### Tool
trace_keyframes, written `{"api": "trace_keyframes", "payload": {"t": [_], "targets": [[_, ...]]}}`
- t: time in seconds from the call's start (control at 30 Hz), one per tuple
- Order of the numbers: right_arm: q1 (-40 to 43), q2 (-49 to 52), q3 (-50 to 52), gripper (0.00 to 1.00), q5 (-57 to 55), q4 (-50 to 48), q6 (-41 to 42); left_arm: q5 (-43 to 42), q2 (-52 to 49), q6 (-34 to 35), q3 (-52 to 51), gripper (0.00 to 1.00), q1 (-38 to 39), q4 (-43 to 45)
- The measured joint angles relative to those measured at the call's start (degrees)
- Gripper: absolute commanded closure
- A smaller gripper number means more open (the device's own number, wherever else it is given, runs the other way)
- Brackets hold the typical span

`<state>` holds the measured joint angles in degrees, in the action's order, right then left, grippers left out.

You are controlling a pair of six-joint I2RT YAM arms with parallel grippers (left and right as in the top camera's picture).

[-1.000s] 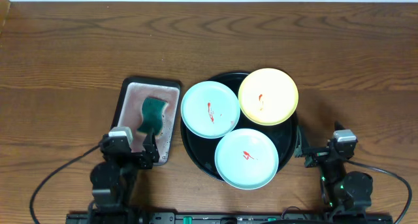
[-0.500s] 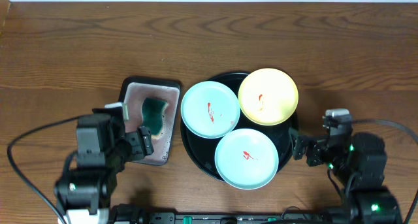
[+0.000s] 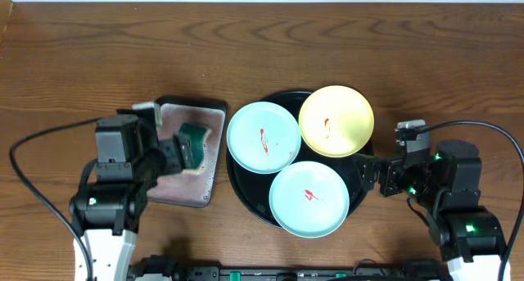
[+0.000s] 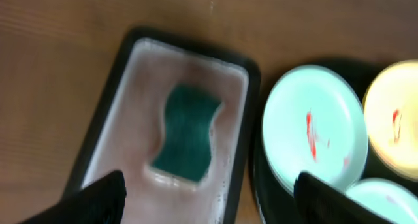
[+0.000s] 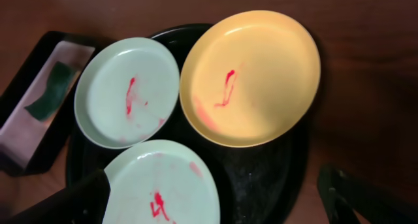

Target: Clean dirty plates on tray and stack at the side

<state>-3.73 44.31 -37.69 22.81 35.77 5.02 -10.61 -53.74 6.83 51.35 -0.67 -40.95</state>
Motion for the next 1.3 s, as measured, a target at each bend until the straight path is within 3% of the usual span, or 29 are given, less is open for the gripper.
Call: {"api": "trace_keyframes", "payload": {"t": [0.27,0.73,0.8,0.93,1.0,1.2,1.3], "targets": [[0.0,2.7,0.0,0.01,1.2,0.0,-1.2,3.3,-14.0,-3.1,0.1,0.21,1.6,4.0],[-0.8,7.0,0.0,0.04,1.7,-0.6,-1.6,7.9,-37.1,-5.4,0.1,0.47,5.3,8.8],[-0.8,7.0,0.0,0.05,1.7,-0.7,-1.6,8.0,-38.7,-5.3,0.1,0.52,5.3,9.3],[-0.8,7.0,0.0,0.07,1.7,-0.8,-1.7,8.3,-40.5,-5.6,0.3,0.73,5.3,9.6],[-0.8,7.0,0.0,0.07,1.7,-0.8,-1.7,8.5,-41.2,-5.5,0.7,0.91,5.3,9.6],[-0.8,7.0,0.0,0.06,1.7,-0.2,-1.7,8.4,-41.4,-5.3,1.1,0.93,5.4,9.0],[-0.8,7.0,0.0,0.1,2.3,1.0,-2.1,8.4,-40.0,-4.4,1.1,0.93,5.4,7.8]]}}
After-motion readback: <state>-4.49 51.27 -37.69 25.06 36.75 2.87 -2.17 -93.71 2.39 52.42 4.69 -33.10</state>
